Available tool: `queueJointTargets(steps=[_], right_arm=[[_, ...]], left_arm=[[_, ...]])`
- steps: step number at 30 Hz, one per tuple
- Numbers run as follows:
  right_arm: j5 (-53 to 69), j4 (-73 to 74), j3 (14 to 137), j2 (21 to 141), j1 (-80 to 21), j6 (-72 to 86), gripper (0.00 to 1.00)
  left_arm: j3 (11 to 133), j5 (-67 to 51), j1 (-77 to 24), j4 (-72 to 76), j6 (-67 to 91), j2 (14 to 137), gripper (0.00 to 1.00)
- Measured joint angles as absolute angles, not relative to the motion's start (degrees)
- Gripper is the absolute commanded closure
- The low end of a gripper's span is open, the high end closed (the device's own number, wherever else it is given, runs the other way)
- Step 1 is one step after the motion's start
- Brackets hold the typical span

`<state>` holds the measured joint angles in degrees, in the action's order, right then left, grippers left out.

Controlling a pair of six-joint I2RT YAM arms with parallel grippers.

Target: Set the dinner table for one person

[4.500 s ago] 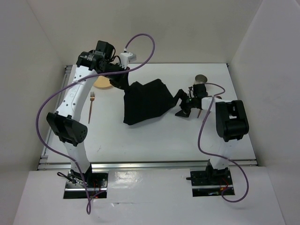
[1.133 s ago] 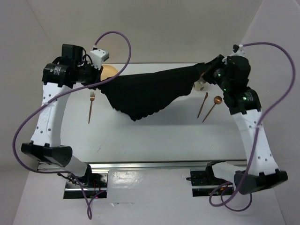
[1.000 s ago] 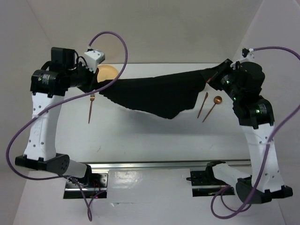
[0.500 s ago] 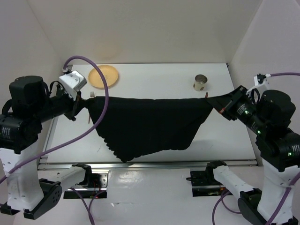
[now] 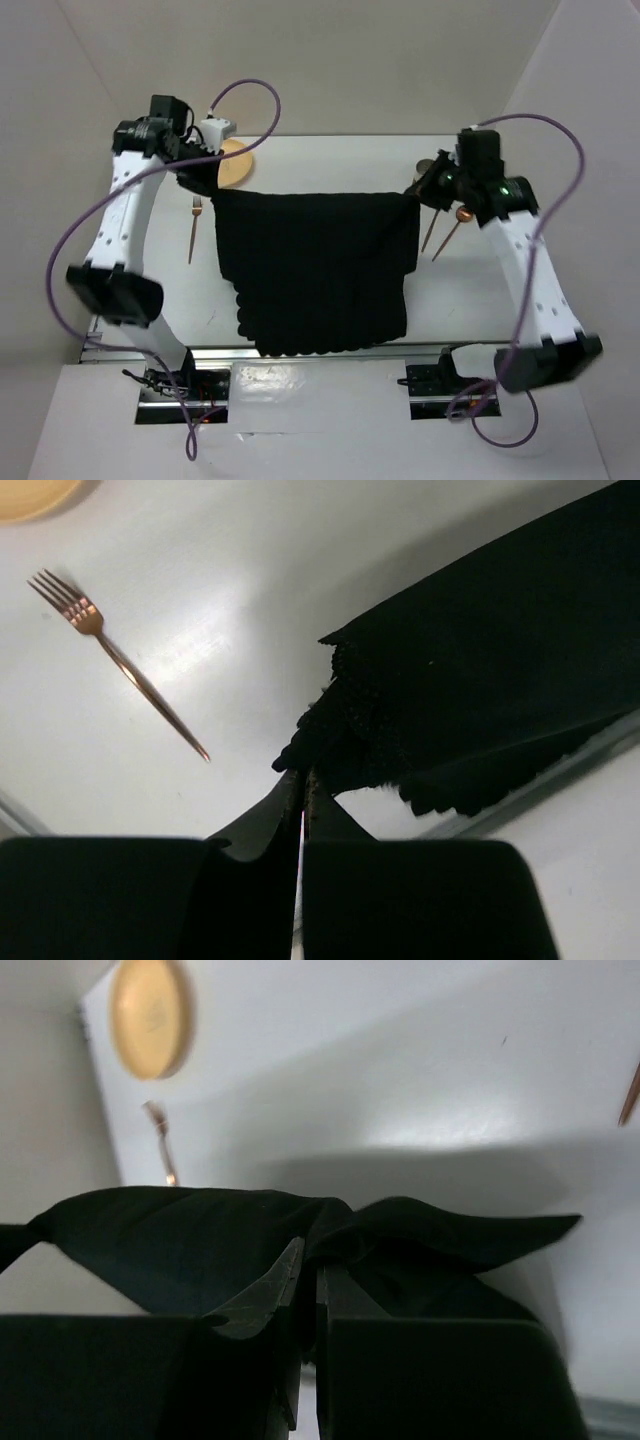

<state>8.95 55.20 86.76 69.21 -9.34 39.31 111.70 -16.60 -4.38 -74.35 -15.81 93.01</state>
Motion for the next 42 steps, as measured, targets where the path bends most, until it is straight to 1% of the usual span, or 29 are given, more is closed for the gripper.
queueJointTargets(steps=[3,4,5,6,7,8,9,10,11,13,14,16,19,20,23,27,28,29,32,33,35,42], right_arm=[[8.2,46.7,87.0,83.1,-7.9,37.6,0.99],[8.1,45.1,88.3,88.1,-7.2,37.2,0.91],[8.0,43.2,90.1,93.3,-6.8,36.6,0.55],[8.0,41.4,92.0,97.6,-6.5,36.4,0.38],[8.2,41.2,95.7,103.2,-6.2,35.7,0.29],[8.5,40.0,99.6,108.1,-5.9,35.0,0.23],[8.7,39.3,103.5,112.1,-5.8,34.3,0.17],[9.0,39.2,108.5,116.7,-5.7,33.7,0.16],[9.3,39.1,114.6,121.3,-5.7,33.0,0.16],[9.5,38.6,121.7,126.6,-5.9,31.8,0.15],[9.1,38.6,123.1,127.6,-6.1,31.0,0.15],[7.6,38.4,122.7,127.2,-7.2,29.5,0.14],[5.0,37.1,115.4,122.5,-9.7,28.2,0.14],[4.6,36.8,111.2,119.8,-10.5,28.0,0.14],[4.2,36.6,98.1,112.2,-12.8,27.6,0.14],[3.6,37.2,84.2,105.2,-13.1,27.9,0.13],[3.4,37.3,81.5,104.2,-13.1,28.3,0.13],[3.4,37.1,78.9,103.4,-13.0,28.6,0.11],[3.6,36.9,72.7,102.5,-12.9,29.8,0.10],[3.9,36.5,70.6,102.4,-12.8,30.4,0.10],[5.1,36.0,67.4,102.4,-12.8,30.9,0.10],[8.9,32.3,61.6,100.7,-12.8,32.4,0.10]], left_arm=[[120.5,-17.1,-2.3,-71.7,-13.3,107.6,1.00],[124.6,-17.6,-1.9,-71.2,-12.7,112.3,0.99],[128.0,-17.9,-1.6,-69.8,-11.5,116.6,0.79],[130.9,-17.9,-1.4,-68.4,-11.0,120.4,0.63],[134.2,-17.5,-1.3,-67.4,-10.3,124.2,0.50],[136.4,-17.1,-1.1,-65.5,-9.1,127.4,0.40],[137.6,-16.5,-1.0,-63.6,-8.1,129.9,0.34],[138.2,-15.3,-1.0,-61.8,-7.0,131.9,0.27],[138.3,-14.0,-0.9,-60.3,-5.8,133.3,0.24],[138.2,-11.9,-0.9,-58.5,-4.5,135.2,0.23],[137.6,-11.1,-0.6,-57.5,-4.0,135.4,0.21],[135.9,-10.1,-0.4,-55.9,-3.9,134.6,0.21],[128.0,-9.9,-0.3,-53.3,-4.4,129.6,0.22],[123.4,-10.0,-0.2,-52.9,-4.7,126.4,0.22],[112.3,-10.7,-0.1,-54.0,-6.5,118.2,0.28],[102.8,-13.0,-0.3,-55.5,-9.4,113.7,0.27],[100.4,-13.8,-0.5,-55.9,-10.4,113.6,0.23],[98.1,-14.5,-0.8,-56.0,-10.8,113.6,0.22],[91.5,-15.9,-2.2,-57.0,-11.9,114.3,0.17],[89.8,-16.2,-2.7,-57.0,-11.9,114.5,0.09],[87.3,-16.6,-3.9,-57.2,-11.9,114.5,0.02],[84.3,-16.4,-9.1,-55.1,-10.3,115.6,0.01]])
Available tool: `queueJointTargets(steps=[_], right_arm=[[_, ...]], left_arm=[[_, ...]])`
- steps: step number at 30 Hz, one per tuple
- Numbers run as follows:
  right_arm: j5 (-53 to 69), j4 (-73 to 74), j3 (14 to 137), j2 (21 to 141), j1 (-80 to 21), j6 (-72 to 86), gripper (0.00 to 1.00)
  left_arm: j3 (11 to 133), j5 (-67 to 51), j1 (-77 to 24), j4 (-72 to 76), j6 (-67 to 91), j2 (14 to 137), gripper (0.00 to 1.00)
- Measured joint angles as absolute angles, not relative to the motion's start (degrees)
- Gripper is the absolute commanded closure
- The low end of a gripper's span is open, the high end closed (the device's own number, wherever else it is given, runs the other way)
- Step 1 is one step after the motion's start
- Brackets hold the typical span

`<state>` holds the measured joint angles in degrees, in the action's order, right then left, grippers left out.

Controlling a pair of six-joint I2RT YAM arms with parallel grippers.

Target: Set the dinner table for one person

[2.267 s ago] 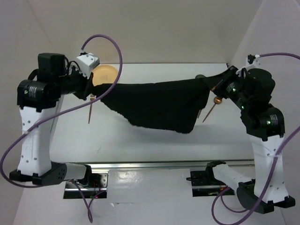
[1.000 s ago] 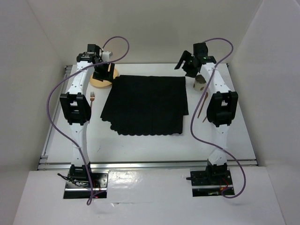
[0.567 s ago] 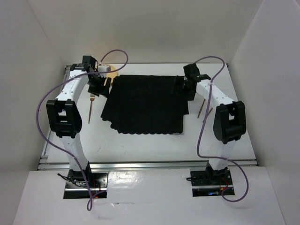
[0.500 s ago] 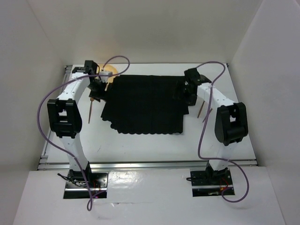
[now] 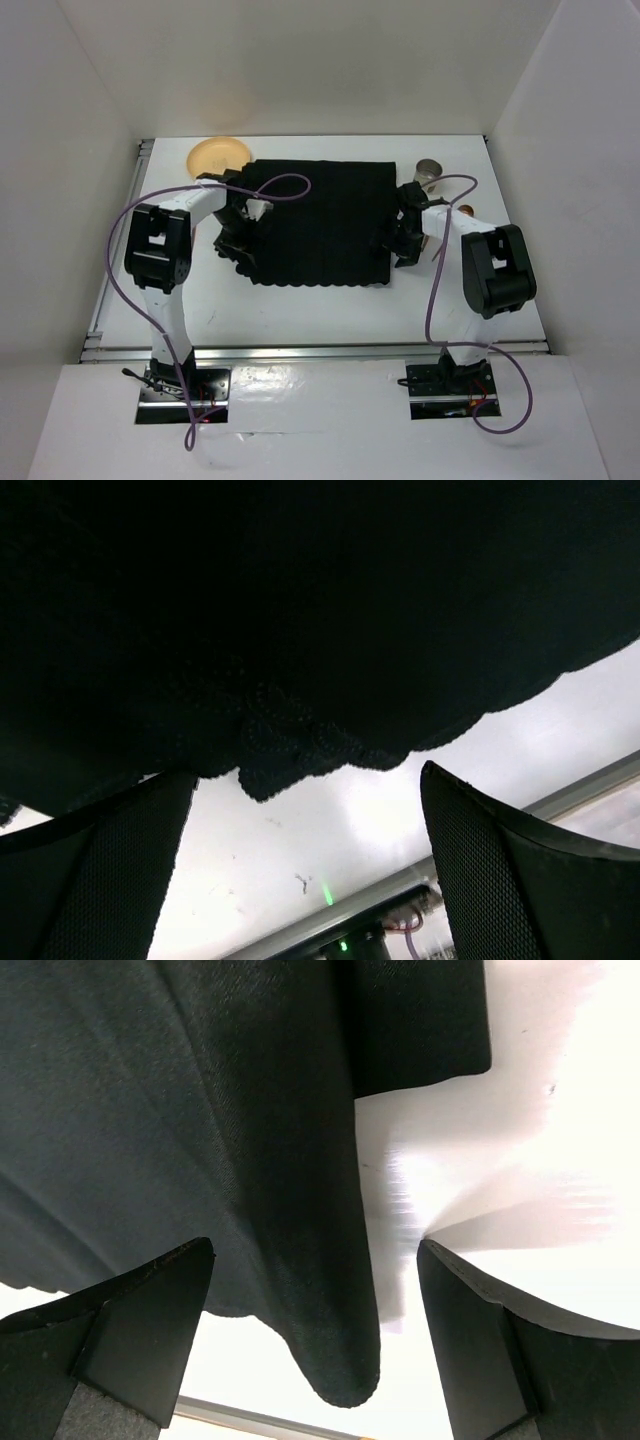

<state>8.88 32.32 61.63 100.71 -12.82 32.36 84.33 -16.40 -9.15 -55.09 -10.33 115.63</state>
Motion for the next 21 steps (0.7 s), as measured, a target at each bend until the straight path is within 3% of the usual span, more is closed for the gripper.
queueJointTargets(steps=[4,8,9,10,12,13,14,18,21], right_arm=[[10.0,30.0,59.1,98.8,-12.8,33.0,0.11],[10.4,29.0,57.6,97.9,-12.8,33.2,0.22],[10.6,28.8,57.5,97.8,-12.8,33.1,0.30],[11.0,28.6,57.3,97.8,-12.8,32.9,0.36],[11.5,27.9,56.5,97.8,-12.8,33.0,0.47],[11.7,27.5,56.0,97.7,-12.8,33.1,0.58],[12.1,27.0,55.5,97.6,-12.8,33.0,0.63],[13.2,25.5,53.1,96.9,-12.8,33.6,0.99],[13.5,25.3,52.6,96.2,-12.8,34.0,1.00]], left_arm=[[84.3,-14.3,-10.4,-55.3,-8.7,116.8,0.02],[83.7,-12.3,-11.1,-55.9,-8.4,116.8,0.13],[83.7,-12.1,-11.3,-56.1,-8.5,116.9,0.19],[83.8,-12.0,-11.7,-56.4,-8.7,117.2,0.45],[84.6,-11.8,-12.6,-57.1,-9.1,118.7,0.69],[85.4,-12.0,-12.8,-57.9,-9.1,119.7,0.80],[86.0,-12.5,-13.0,-58.7,-8.8,120.6,1.00],[86.8,-14.7,-13.2,-60.9,-8.6,122.2,1.00],[86.5,-15.6,-12.9,-61.0,-8.6,122.1,1.00]])
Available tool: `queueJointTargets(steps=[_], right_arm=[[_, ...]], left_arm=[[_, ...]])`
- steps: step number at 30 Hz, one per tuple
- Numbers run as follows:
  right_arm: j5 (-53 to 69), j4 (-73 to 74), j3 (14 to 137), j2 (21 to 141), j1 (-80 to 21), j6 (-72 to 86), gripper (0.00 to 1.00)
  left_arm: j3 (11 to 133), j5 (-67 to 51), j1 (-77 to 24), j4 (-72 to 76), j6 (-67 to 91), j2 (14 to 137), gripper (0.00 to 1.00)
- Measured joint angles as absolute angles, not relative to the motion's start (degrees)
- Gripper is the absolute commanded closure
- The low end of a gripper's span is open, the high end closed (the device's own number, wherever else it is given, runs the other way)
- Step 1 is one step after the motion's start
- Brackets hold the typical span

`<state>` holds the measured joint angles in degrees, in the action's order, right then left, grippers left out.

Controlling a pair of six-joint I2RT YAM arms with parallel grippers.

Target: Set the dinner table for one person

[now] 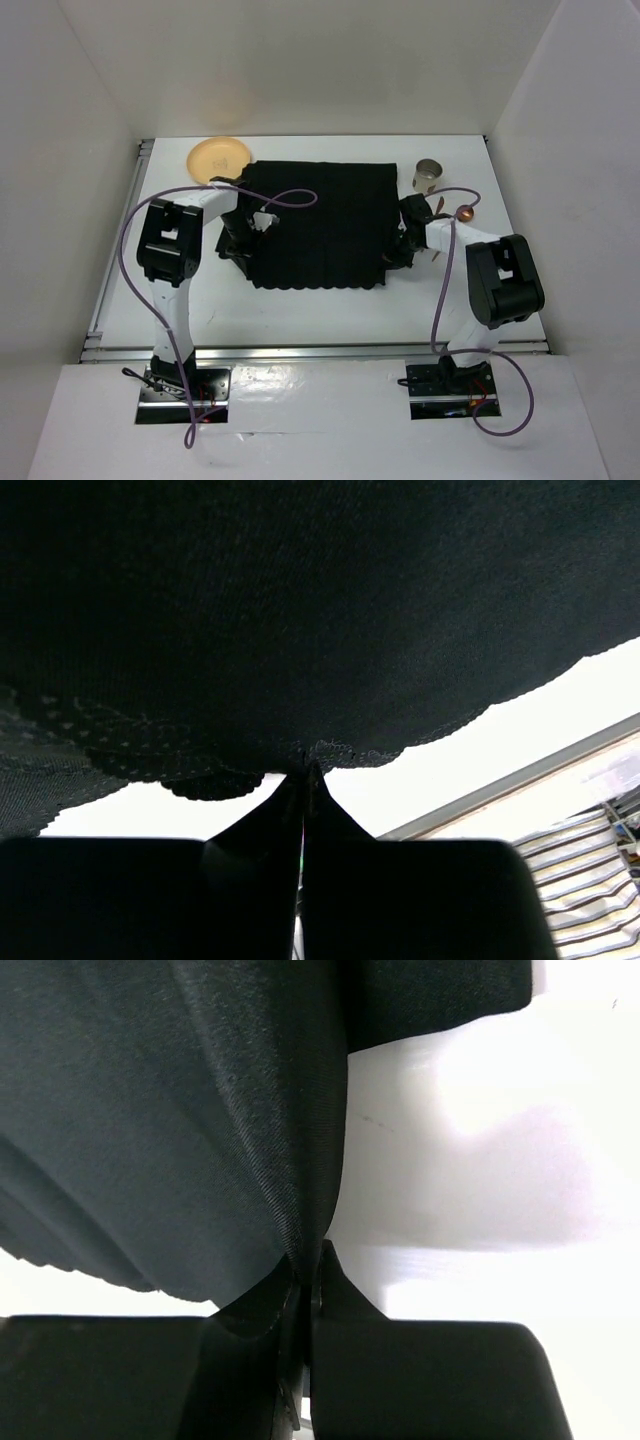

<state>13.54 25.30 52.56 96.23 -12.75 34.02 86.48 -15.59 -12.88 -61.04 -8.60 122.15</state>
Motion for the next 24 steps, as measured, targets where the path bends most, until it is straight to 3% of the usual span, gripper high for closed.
queueJointTargets(steps=[6,9,11,17,19,21,24], right_arm=[[15.6,26.7,53.5,93.3,-12.8,33.9,1.00],[17.5,29.8,59.7,94.0,-12.4,32.9,1.00],[18.8,31.3,67.9,96.5,-12.0,31.6,1.00],[20.8,33.5,108.6,114.3,-9.0,27.4,1.00],[21.1,33.2,115.7,117.3,-8.1,26.3,1.00],[21.4,32.1,114.5,116.5,-7.5,25.7,1.00],[21.5,30.5,102.6,111.4,-7.0,25.6,1.00]], left_arm=[[84.6,-16.4,-11.2,-58.2,-9.0,119.2,1.00],[88.6,-17.2,-10.5,-58.6,-9.6,117.5,1.00],[97.0,-17.8,-10.2,-59.2,-10.4,117.4,1.00],[133.2,-17.0,-9.7,-57.7,-10.6,121.1,1.00],[137.7,-16.6,-9.0,-56.1,-10.5,121.7,1.00],[135.5,-16.3,-7.8,-54.3,-10.3,120.7,1.00],[121.3,-15.7,-6.1,-52.4,-10.3,117.4,1.00]])
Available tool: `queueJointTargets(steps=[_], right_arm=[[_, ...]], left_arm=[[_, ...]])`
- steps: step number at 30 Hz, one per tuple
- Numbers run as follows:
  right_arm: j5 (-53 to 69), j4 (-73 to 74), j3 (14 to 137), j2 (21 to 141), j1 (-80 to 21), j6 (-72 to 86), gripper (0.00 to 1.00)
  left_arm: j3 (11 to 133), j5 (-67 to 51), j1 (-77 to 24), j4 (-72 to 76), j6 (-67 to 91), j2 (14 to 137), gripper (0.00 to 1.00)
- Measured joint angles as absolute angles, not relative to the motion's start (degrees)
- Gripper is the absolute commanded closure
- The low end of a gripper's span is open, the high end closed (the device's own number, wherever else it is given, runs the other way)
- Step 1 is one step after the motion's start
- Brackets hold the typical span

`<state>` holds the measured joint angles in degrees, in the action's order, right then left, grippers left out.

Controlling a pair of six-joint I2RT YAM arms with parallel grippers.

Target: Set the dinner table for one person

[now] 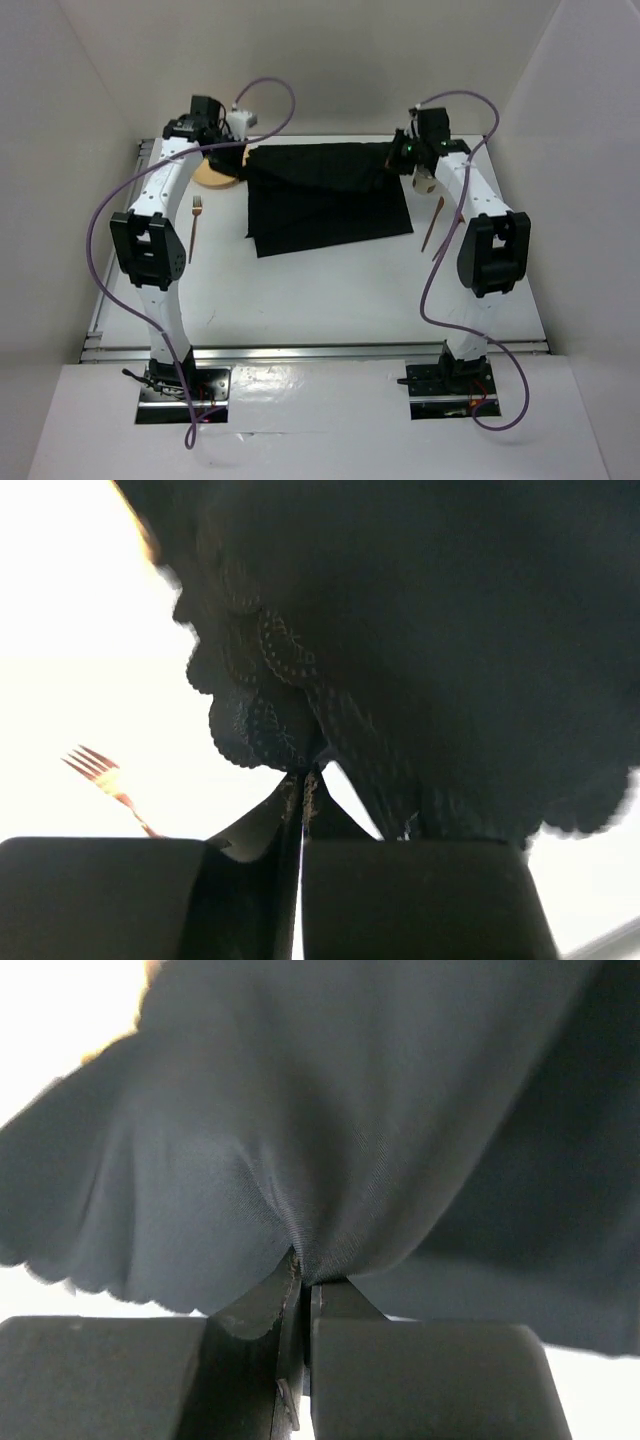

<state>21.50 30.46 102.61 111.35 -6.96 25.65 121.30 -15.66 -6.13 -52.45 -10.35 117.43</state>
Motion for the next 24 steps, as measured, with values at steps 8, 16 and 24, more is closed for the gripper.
queueJointTargets(steps=[8,16,24], right_arm=[[19.2,30.9,76.4,107.5,-7.1,26.0,1.00],[18.9,31.1,75.4,106.1,-6.2,26.1,1.00],[18.1,31.2,76.0,105.2,-6.1,26.5,0.81]], left_arm=[[96.9,-16.8,-8.6,-56.3,-12.1,119.0,1.00],[94.1,-21.8,-9.4,-56.4,-11.7,118.9,1.00],[93.3,-22.7,-9.1,-57.5,-11.7,118.9,0.25]])
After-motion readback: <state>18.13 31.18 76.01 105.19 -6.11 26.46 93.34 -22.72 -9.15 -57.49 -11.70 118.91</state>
